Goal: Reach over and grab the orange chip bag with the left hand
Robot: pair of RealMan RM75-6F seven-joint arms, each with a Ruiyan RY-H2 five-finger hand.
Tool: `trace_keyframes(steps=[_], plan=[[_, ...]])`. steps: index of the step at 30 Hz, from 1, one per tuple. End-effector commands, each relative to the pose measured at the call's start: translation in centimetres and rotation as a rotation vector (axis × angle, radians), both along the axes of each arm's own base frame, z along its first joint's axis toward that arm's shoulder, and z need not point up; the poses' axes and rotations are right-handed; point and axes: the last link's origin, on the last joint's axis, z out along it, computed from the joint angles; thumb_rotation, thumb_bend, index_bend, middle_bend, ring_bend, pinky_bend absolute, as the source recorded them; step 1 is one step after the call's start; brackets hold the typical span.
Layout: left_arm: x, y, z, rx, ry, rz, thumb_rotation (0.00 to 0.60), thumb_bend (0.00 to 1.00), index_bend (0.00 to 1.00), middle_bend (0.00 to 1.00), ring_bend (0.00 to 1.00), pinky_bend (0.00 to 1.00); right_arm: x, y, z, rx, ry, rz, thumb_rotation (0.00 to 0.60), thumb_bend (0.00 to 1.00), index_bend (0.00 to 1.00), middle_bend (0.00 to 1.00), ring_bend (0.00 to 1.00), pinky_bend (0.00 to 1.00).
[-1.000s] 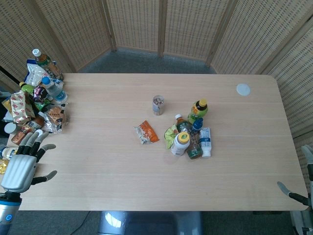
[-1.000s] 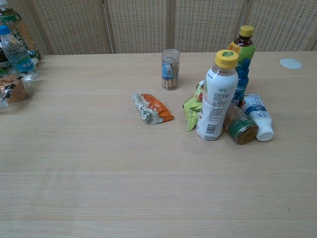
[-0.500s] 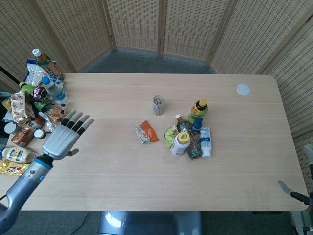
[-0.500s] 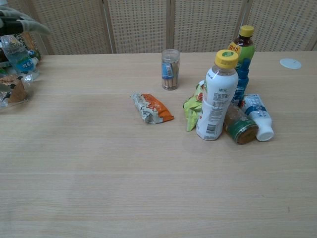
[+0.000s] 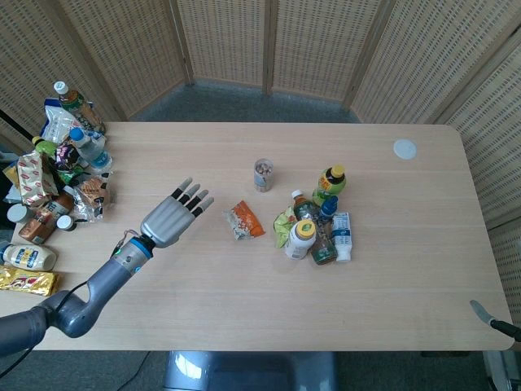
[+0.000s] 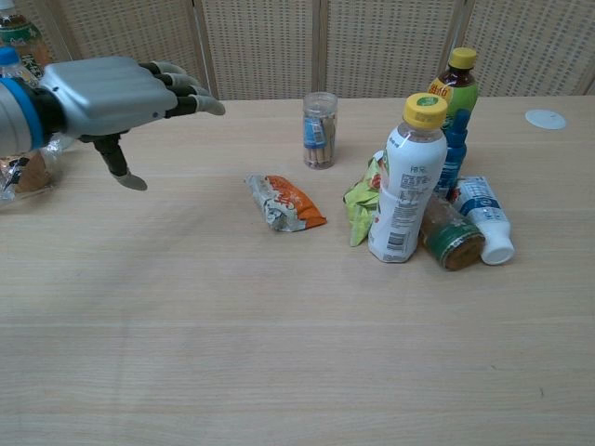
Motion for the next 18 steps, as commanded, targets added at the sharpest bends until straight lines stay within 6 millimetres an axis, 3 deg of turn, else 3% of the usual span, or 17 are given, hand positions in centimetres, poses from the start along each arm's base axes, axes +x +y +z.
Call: trace_keyframes(steps=[1, 9, 18], plan=[[1.3, 0.9, -2.1, -0.029, 0.037, -0.014, 0.6, 0.0, 0.07, 0.0, 0.0, 0.0, -0.1, 0.0, 0.2, -0.005, -0.001, 0.0, 0.6, 0.0, 0.0, 0.0, 0.0, 0.0], [4.7, 2.1, -7.9, -0.083, 0.08, 0.0, 0.6, 0.0, 0.07, 0.0, 0.0, 0.0, -0.2, -0.1, 0.4, -0.013, -0.015, -0.002, 0.6, 0.0, 0.0, 0.0, 0.0, 0.0], [7.0, 2.8, -12.0, -0.098, 0.092, 0.049, 0.6, 0.0, 0.08, 0.0, 0.0, 0.0, -0.9, -0.2, 1.3, -0.031, -0.039, -0.019, 0.6, 0.0, 0.0, 0.0, 0.0, 0.0]])
